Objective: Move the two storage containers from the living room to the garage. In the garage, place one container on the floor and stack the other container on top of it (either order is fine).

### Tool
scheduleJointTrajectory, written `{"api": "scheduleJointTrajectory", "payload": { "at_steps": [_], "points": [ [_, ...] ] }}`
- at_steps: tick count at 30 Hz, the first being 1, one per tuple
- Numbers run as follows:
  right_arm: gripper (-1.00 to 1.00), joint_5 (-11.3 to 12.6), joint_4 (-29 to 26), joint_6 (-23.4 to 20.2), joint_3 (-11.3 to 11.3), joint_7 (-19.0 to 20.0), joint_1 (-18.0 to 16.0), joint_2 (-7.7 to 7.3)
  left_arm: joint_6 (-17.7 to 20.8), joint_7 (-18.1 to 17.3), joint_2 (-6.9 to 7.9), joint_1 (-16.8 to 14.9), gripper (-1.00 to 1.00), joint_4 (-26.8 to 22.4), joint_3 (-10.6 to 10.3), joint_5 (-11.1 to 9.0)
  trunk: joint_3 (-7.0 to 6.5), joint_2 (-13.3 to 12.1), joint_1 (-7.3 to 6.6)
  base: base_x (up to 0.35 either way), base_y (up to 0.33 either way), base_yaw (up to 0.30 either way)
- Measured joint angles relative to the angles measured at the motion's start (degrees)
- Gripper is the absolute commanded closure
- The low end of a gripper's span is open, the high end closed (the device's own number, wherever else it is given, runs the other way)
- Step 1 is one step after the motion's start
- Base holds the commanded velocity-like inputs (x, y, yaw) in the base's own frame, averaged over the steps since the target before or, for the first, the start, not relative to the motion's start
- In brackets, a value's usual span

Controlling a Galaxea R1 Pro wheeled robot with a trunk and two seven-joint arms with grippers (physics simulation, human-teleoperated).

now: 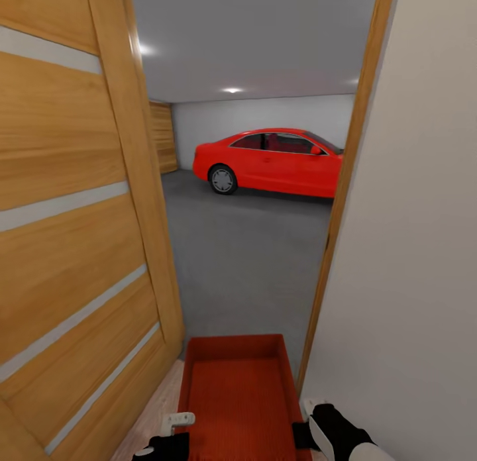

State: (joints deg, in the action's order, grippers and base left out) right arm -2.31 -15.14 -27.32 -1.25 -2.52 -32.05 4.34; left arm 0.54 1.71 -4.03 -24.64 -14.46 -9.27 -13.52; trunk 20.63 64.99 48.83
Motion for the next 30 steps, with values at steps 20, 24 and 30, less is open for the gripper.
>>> {"api": "scheduleJointTrajectory", "payload": {
  "at_steps": [20,24,30],
  "points": [
    [1.0,0.2,0.01,-0.46,0.14,0.03,0.0,-0.15,0.41,0.1,-0.13,0.0,1.0,0.01,-0.01,0.01,0.0,0.0,0.01,0.078,0.092,-0.153],
    [1.0,0.35,0.02,-0.28,0.25,0.05,0.01,-0.19,0.26,0.16,-0.15,0.0,1.0,0.01,-0.06,-0.01,0.0,0.0,0.01,0.036,0.052,-0.051],
    [1.0,0.24,-0.05,-1.52,0.09,0.06,0.04,-0.31,1.28,0.18,-0.29,-0.03,1.0,0.05,0.05,0.06,0.0,0.0,0.0,0.12,0.192,-0.201]
  ]
}}
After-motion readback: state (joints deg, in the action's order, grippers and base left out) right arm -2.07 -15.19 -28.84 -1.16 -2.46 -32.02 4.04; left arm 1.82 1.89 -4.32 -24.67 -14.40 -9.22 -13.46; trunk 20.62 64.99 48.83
